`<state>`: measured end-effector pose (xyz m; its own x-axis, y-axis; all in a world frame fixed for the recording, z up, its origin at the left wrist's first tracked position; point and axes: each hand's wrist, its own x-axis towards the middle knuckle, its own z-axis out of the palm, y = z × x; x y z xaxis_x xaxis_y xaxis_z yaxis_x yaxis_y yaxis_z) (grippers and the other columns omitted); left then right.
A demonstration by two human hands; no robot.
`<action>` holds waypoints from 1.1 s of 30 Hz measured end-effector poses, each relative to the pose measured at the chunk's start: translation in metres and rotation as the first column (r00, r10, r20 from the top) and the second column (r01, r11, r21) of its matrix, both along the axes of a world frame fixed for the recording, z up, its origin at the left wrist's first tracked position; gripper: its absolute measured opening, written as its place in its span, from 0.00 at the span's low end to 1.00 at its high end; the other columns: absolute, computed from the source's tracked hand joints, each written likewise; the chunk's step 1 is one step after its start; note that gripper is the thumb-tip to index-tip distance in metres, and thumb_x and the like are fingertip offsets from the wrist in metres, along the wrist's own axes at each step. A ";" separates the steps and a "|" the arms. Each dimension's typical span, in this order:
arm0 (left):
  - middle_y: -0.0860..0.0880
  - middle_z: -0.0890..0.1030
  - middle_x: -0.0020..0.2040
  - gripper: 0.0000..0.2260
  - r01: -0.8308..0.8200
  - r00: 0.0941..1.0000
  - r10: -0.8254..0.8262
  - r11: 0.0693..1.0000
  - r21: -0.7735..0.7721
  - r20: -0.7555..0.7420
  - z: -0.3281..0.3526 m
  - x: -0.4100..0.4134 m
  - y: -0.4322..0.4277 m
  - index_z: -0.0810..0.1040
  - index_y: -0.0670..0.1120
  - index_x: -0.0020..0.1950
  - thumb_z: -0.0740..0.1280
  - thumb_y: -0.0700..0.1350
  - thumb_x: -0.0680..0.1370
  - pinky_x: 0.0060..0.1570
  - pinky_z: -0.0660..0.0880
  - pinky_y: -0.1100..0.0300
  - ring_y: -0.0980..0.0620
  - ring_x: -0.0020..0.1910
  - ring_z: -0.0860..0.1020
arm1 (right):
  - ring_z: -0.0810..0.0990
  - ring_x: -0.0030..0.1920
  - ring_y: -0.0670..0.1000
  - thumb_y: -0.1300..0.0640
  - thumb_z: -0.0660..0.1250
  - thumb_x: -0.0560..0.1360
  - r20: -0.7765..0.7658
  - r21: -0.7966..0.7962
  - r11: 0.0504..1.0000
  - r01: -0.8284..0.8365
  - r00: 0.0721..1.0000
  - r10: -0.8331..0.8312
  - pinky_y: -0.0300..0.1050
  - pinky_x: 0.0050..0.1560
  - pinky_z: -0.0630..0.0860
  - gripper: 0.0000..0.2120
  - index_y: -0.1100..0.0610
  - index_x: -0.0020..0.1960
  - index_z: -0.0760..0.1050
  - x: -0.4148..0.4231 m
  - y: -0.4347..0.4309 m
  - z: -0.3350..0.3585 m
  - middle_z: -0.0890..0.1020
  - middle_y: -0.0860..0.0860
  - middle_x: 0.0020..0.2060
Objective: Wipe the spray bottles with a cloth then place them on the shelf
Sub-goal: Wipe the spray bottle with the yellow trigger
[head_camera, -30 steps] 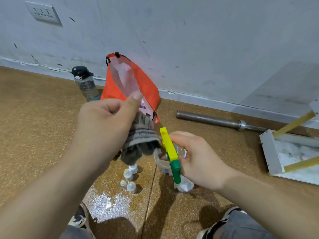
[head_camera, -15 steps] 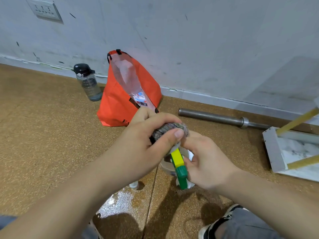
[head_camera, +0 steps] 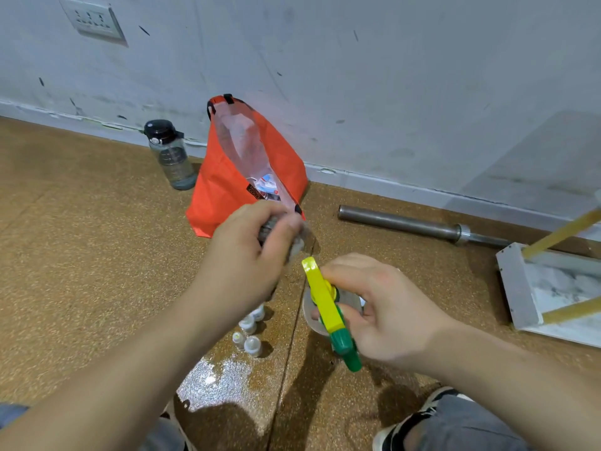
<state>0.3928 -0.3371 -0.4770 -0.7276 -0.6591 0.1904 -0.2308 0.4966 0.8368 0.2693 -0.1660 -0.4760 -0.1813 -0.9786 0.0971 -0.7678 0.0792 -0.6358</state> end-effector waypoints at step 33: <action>0.50 0.75 0.53 0.12 0.240 0.948 -0.285 0.932 -0.272 -0.138 0.024 0.009 0.034 0.82 0.48 0.62 0.63 0.50 0.84 0.55 0.71 0.67 0.55 0.55 0.77 | 0.81 0.55 0.45 0.68 0.69 0.74 0.248 -0.034 0.986 0.163 0.957 -0.150 0.41 0.56 0.77 0.18 0.45 0.52 0.80 0.001 -0.004 0.012 0.82 0.42 0.48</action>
<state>0.4022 -0.3034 -0.4534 -0.8091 -0.3636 0.4616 0.0734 0.7168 0.6934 0.2699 -0.1704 -0.4641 -0.3565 -0.9307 0.0822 -0.5698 0.1469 -0.8085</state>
